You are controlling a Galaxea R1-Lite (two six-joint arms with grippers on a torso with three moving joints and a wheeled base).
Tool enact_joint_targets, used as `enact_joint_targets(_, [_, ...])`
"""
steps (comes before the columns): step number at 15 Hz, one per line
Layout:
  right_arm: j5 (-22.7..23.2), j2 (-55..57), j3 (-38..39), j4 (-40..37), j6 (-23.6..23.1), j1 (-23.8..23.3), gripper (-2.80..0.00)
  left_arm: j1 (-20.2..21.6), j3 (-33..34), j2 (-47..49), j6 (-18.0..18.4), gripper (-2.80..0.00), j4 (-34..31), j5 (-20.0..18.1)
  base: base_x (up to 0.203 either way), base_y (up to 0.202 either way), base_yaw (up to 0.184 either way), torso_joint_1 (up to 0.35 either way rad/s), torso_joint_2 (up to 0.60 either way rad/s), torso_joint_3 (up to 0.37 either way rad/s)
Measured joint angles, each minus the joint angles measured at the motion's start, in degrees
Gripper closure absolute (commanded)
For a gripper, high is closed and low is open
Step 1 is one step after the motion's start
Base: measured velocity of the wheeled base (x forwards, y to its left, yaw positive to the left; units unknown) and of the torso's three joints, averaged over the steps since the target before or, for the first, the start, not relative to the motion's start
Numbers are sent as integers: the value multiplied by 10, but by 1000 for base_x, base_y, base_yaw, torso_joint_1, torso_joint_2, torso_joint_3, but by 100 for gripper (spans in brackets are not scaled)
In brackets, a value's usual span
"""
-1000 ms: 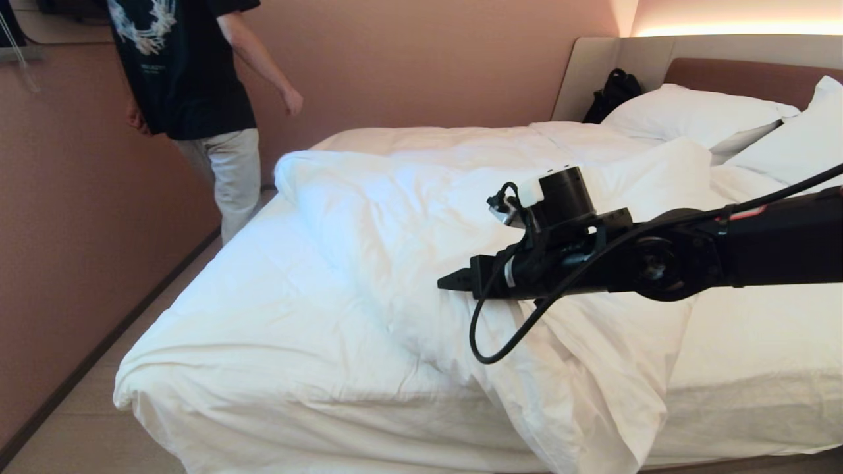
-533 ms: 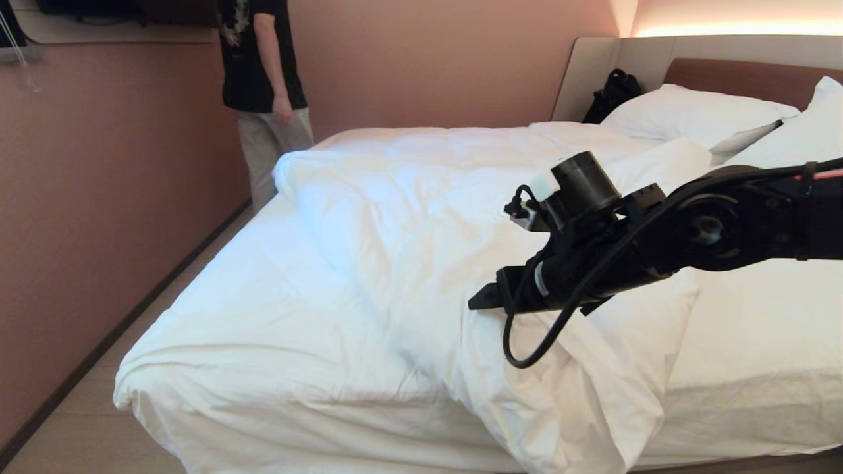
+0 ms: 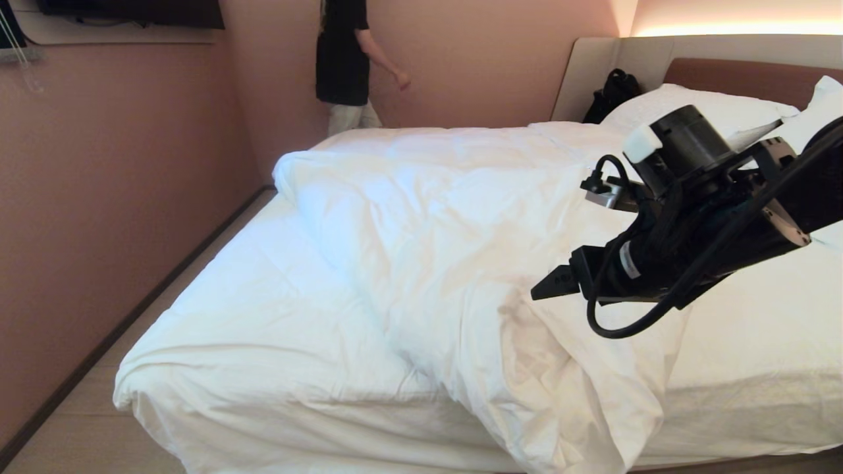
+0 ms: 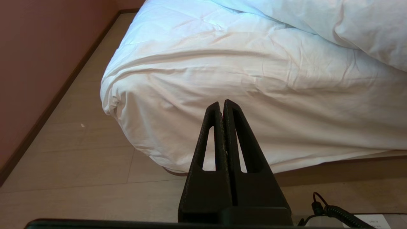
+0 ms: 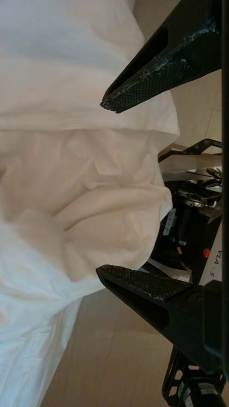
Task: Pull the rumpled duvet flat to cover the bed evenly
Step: Hold the folded corner of the quilt
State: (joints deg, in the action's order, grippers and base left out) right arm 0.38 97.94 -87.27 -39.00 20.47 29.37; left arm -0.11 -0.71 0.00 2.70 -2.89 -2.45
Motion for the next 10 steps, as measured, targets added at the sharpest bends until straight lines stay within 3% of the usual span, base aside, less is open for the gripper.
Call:
enact_joint_targets(5, [10, -5, 65, 39, 3, -29, 0, 0, 0, 0, 0, 0, 0, 0, 0, 0, 0, 0, 0, 0])
enact_joint_targets(10, [76, 7, 84, 137, 5, -86, 0, 0, 0, 0, 0, 0, 0, 0, 0, 0, 0, 0, 0, 0])
